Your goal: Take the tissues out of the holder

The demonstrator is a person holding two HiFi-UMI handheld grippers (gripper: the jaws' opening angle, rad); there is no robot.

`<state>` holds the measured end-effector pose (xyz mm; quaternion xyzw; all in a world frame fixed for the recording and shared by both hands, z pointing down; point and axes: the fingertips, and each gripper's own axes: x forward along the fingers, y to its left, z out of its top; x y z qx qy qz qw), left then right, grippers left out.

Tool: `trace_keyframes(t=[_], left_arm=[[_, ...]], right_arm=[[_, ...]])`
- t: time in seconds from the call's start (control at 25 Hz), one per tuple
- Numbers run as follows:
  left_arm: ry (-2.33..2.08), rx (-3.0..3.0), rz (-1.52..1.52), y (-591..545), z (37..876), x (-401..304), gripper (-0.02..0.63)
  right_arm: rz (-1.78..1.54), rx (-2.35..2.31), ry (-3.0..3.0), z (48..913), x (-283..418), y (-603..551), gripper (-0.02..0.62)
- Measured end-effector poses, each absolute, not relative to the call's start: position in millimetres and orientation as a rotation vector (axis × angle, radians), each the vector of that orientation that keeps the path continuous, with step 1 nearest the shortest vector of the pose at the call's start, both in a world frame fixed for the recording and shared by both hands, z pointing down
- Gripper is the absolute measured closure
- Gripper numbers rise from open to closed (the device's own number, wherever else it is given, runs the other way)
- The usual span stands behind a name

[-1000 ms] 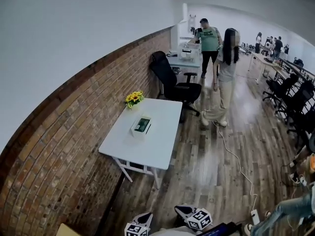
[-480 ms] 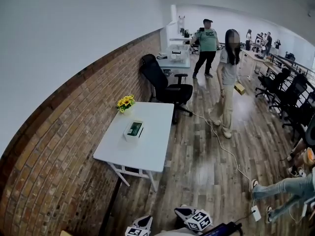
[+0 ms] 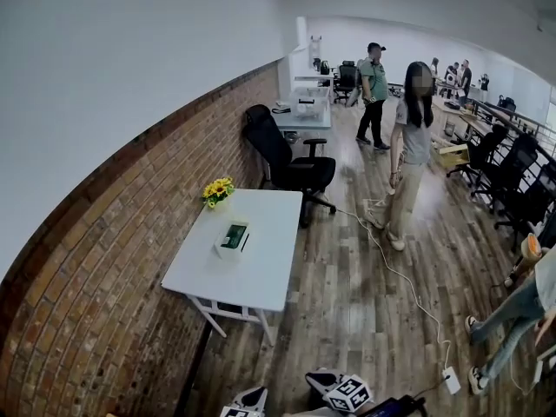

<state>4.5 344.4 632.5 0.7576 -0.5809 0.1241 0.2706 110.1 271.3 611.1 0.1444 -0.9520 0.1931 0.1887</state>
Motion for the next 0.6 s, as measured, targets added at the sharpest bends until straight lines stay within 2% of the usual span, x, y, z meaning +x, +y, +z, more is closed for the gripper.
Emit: trace_keyframes(t=[0.6], left_arm=[[-1.549,2.068,0.341,341.3,631.2,13.5,0.598]], right_arm=[[0.554,0.461,-2.667,611.0,127.2,271.5,0.589]])
